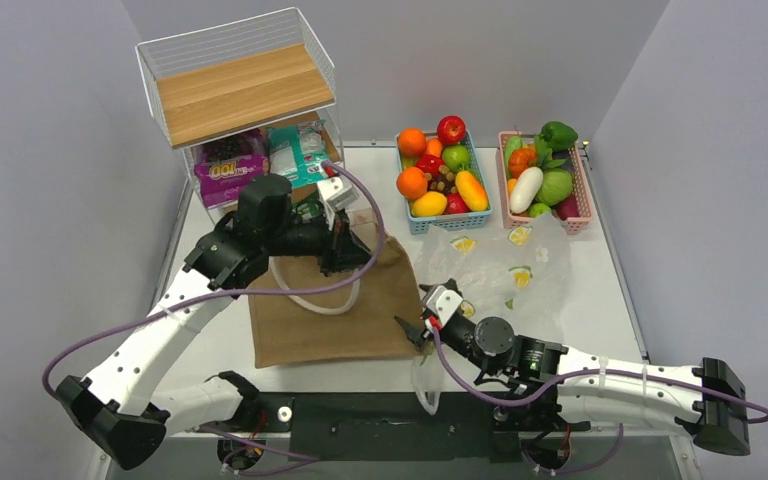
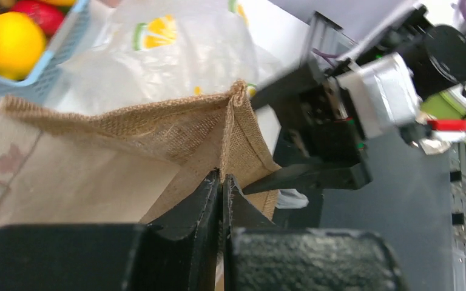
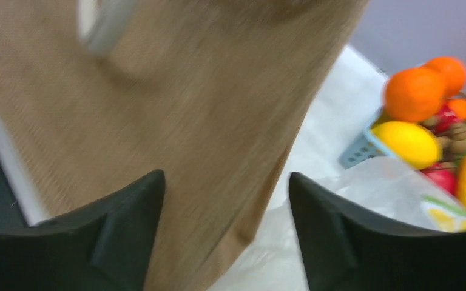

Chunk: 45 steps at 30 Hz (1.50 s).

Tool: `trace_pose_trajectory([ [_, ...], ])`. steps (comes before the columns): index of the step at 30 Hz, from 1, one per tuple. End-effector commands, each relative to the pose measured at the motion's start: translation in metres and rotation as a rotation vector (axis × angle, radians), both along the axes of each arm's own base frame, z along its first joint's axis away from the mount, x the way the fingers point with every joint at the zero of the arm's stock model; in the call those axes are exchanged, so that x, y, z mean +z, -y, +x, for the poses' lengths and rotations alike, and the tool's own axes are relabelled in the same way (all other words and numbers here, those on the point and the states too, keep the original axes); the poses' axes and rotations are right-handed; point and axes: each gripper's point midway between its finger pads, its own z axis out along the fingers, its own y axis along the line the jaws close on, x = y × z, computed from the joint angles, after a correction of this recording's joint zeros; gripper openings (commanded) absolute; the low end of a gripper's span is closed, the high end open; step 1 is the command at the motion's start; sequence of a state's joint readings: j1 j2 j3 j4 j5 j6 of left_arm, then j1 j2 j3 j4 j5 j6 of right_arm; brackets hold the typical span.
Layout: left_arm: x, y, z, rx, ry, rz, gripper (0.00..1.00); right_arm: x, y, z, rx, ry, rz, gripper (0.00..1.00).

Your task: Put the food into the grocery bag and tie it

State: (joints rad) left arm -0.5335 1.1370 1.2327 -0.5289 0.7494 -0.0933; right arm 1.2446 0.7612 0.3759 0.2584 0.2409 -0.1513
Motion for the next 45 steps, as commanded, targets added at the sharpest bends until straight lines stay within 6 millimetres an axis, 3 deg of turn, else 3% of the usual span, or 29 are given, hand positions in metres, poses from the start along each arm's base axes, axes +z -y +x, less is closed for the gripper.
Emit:
trace_pose_trajectory([
  [1,0.028,0.012,-0.031,0.033,0.054,0.016,0.00,0.074,0.018,0.028,-0.230,-0.005,0.266,0.85],
  [4,0.025,0.017,-0.048,0.058,0.078,0.040,0.00,0.098,0.033,0.033,-0.307,-0.048,0.357,0.89],
  [5,0.019,0.016,-0.045,0.100,0.078,0.058,0.00,0.098,0.036,0.033,-0.325,-0.069,0.353,0.90],
  [6,0.019,0.019,-0.053,0.093,0.088,0.054,0.00,0.114,0.040,0.033,-0.337,-0.088,0.405,0.90],
  [9,-0.009,0.017,-0.050,0.176,0.074,0.112,0.00,0.129,0.043,0.027,-0.322,-0.135,0.424,0.90],
  [12,-0.030,0.018,-0.055,0.220,0.059,0.147,0.00,0.161,0.048,0.023,-0.324,-0.204,0.535,0.92],
  [15,-0.039,0.023,-0.068,0.236,0.046,0.152,0.00,0.183,0.058,0.025,-0.380,-0.264,0.593,0.92],
  [16,-0.042,0.025,-0.074,0.237,0.054,0.159,0.00,0.176,0.059,0.029,-0.428,-0.295,0.578,0.92],
  [17,-0.043,0.027,-0.078,0.236,0.046,0.159,0.00,0.193,0.064,0.031,-0.447,-0.303,0.611,0.92],
  [18,-0.045,0.030,-0.084,0.226,0.050,0.166,0.00,0.183,0.061,0.034,-0.480,-0.327,0.565,0.92],
  [19,-0.047,0.032,-0.088,0.226,0.042,0.170,0.00,0.200,0.062,0.033,-0.477,-0.331,0.586,0.92],
  [20,-0.048,0.036,-0.094,0.215,0.042,0.176,0.00,0.191,0.054,0.034,-0.480,-0.348,0.517,0.92],
  [21,-0.050,0.038,-0.097,0.212,0.042,0.184,0.00,0.205,0.053,0.033,-0.470,-0.351,0.526,0.92],
  [22,-0.052,0.043,-0.103,0.208,0.044,0.194,0.00,0.193,0.044,0.034,-0.474,-0.368,0.446,0.91],
  [23,-0.054,0.046,-0.112,0.185,0.045,0.206,0.00,0.197,0.036,0.036,-0.475,-0.381,0.431,0.91],
  [29,-0.075,0.052,-0.134,0.194,0.048,0.296,0.00,0.159,0.018,0.043,-0.490,-0.550,0.282,0.88],
  [33,-0.079,0.049,-0.143,0.214,0.037,0.311,0.00,0.131,0.017,0.048,-0.443,-0.722,0.213,0.81],
  [36,-0.076,0.046,-0.149,0.223,0.022,0.296,0.00,0.124,0.017,0.045,-0.370,-0.728,0.148,0.81],
  [41,-0.074,0.041,-0.160,0.219,0.011,0.284,0.00,0.118,-0.006,0.021,-0.117,-0.766,0.033,0.85],
  [45,-0.072,0.042,-0.165,0.220,0.012,0.282,0.00,0.098,-0.026,0.022,-0.074,-0.835,-0.012,0.83],
])
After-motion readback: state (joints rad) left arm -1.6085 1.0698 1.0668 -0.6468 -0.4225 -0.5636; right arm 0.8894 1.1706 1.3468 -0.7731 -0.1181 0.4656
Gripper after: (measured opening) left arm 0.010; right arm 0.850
